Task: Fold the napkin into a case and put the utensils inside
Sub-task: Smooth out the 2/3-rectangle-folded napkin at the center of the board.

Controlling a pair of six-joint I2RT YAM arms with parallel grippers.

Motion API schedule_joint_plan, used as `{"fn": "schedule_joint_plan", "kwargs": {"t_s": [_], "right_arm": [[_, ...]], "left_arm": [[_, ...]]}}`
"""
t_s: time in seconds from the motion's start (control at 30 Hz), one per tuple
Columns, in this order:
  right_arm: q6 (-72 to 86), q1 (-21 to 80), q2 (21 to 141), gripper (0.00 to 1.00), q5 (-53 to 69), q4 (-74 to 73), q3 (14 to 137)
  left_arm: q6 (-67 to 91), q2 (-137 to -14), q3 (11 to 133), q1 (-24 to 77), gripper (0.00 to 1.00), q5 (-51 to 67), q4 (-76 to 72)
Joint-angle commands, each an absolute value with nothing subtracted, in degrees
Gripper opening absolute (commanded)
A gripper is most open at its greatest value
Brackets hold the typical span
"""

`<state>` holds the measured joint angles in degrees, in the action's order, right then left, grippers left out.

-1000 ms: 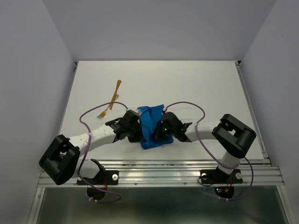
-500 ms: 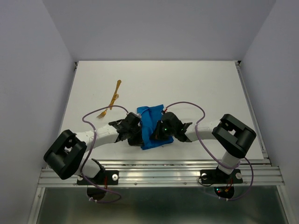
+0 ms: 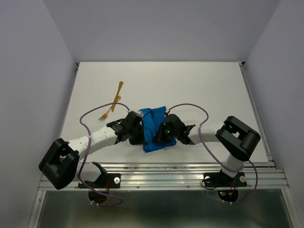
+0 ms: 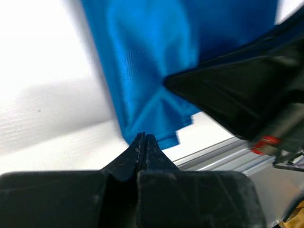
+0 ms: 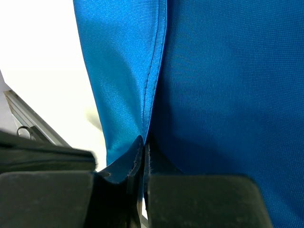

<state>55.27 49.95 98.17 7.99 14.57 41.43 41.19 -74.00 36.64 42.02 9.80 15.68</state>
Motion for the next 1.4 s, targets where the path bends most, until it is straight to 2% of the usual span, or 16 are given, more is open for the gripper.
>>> {"fn": "schedule_joint_plan", "kwargs": {"t_s": [0.0,0.17,0.7,1.0,1.37], "right_arm": [[54.6,50.4,97.7,0.01,5.8,14.0,41.8],[54.6,50.4,97.5,0.01,5.6,13.9,41.8],[54.6,50.4,97.6,0.01,5.4,13.5,42.1],[54.5,50.4,97.1,0.01,5.4,13.4,41.7],[54.0,50.4,97.2,0.01,5.2,13.4,42.2]], "left_arm": [[38.8,-71.5,41.1,42.3,0.0,8.4,19.6],[39.2,-72.2,38.4,42.4,0.0,12.3,17.9],[39.6,-79.5,35.1,42.4,0.0,14.2,13.7],[37.0,-73.5,42.8,41.1,0.0,8.7,21.6],[31.4,-85.1,54.8,29.1,0.0,3.8,20.7]]}}
